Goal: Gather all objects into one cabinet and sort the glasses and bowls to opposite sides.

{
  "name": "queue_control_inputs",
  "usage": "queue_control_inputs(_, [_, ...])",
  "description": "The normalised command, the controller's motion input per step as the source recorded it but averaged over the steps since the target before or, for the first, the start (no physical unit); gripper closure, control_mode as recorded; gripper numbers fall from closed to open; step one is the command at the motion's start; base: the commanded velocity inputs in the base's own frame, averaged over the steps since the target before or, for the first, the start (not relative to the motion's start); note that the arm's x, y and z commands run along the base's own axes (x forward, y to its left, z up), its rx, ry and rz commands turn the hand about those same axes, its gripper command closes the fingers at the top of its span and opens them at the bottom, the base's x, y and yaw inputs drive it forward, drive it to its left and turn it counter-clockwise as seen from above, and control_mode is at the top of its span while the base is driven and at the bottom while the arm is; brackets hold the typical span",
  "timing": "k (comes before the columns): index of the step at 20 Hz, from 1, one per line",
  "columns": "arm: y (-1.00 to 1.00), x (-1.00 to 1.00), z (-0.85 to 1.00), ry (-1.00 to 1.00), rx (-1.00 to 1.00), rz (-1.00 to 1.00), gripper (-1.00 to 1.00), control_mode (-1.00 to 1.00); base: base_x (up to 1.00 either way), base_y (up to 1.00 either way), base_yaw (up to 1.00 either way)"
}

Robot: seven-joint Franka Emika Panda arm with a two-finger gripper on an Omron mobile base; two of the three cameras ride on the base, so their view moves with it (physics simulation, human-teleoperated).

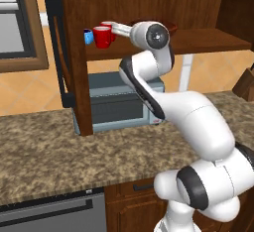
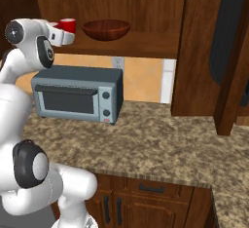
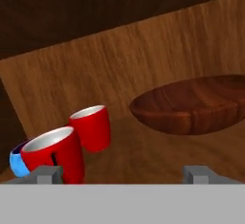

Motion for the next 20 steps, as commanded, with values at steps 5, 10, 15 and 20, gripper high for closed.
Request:
queue_control_inputs(5, [-0.86,-0.28,0.22,0.03,0.25,-0.16,-1.0,-1.0,0.0,0.0,0.0])
queue_control_inputs(10, [-0.75,-0.13,0.07,0.09,0.32,-0.11,-1.0,-1.0,0.0,0.0,0.0])
queue_control_inputs(15, [-0.81,0.0,0.19,0.12,0.4,-0.02,-1.0,-1.0,0.0,0.0,0.0])
queue_control_inputs(20, [-0.54,0.0,0.06,0.06,0.36,0.0,-1.0,-1.0,0.0,0.0,0.0])
